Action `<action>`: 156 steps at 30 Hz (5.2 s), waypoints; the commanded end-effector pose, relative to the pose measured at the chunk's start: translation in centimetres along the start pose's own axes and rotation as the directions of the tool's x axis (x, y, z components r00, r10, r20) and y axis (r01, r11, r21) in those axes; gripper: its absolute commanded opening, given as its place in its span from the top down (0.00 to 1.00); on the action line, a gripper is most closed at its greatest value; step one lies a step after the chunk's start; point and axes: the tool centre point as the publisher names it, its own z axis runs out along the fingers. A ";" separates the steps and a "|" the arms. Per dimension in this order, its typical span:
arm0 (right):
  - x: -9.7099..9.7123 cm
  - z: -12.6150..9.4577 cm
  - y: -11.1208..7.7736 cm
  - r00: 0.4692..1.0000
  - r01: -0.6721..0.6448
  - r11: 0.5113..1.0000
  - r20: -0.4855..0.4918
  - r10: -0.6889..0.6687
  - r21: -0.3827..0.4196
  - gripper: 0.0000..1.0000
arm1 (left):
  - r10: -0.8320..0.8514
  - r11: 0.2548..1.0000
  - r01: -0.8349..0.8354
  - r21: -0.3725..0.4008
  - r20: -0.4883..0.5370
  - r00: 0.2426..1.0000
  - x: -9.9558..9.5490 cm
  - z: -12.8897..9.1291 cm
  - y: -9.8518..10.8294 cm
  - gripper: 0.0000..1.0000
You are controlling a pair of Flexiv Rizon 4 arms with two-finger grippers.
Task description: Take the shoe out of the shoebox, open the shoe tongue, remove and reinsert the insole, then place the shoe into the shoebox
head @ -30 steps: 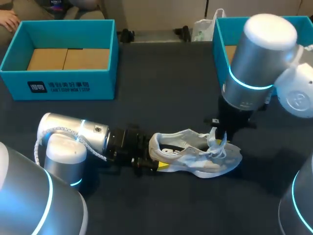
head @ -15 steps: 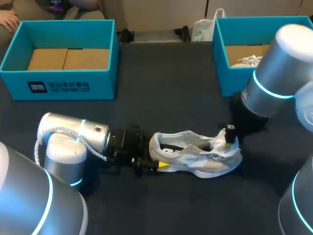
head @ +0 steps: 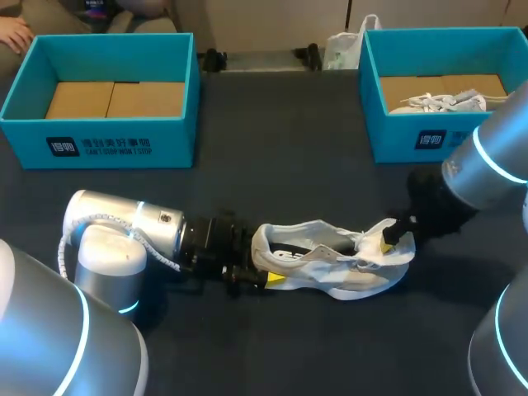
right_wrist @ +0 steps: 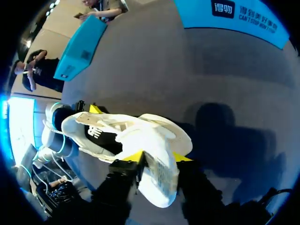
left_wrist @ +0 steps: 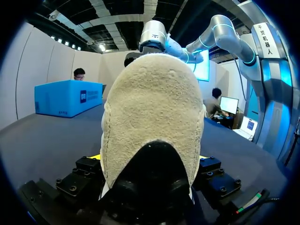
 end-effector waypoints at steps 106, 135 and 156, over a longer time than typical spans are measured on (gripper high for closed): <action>17.1 4.4 1.8 0.068 0.952 0.063 -0.006 -0.998 0.300 1.00 | 0.000 1.000 0.000 0.001 0.001 1.000 0.0 -0.1 0.0 1.00; 8.7 5.4 1.9 0.051 0.937 0.053 0.013 -0.999 0.344 1.00 | 0.000 1.000 0.000 0.001 0.001 1.000 0.0 -0.1 0.0 1.00; 7.7 7.7 3.4 0.059 0.930 0.049 -0.017 -0.998 0.363 0.77 | 0.000 1.000 0.000 0.001 0.001 1.000 0.0 -0.1 0.0 1.00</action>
